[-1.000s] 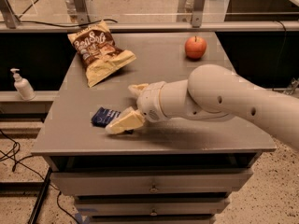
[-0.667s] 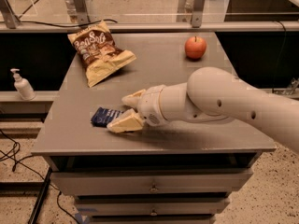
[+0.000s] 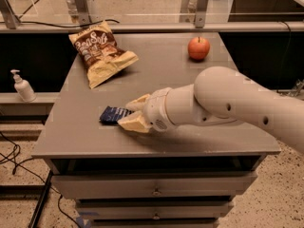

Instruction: Move rxbar blueberry near apple

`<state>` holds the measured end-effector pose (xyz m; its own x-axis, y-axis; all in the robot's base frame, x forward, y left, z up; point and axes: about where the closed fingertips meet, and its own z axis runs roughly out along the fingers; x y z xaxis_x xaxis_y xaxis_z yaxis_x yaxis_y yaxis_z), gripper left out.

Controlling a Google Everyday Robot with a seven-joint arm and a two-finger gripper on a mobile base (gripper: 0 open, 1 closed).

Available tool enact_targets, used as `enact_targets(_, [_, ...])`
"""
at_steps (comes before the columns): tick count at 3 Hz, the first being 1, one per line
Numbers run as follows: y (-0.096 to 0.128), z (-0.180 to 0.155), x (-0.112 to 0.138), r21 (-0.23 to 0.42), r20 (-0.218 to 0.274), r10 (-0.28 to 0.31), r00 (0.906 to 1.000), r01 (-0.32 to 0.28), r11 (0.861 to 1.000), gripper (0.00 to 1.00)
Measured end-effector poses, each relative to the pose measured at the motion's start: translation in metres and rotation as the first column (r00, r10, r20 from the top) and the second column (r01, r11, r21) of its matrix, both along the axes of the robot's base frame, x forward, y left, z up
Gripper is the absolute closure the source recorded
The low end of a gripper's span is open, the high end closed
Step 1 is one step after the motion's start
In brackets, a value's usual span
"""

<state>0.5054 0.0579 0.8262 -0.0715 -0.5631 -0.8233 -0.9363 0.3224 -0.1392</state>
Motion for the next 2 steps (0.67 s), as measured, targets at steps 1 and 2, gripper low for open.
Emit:
enact_targets(1, [-0.012,0.020,0.000,-0.023,0.035,-0.004,0.9994,0.004,1.000,1.00])
enact_targets(2, [-0.023,0.045,0.002,-0.042,0.076,0.001,0.9971,0.002,0.999,1.00])
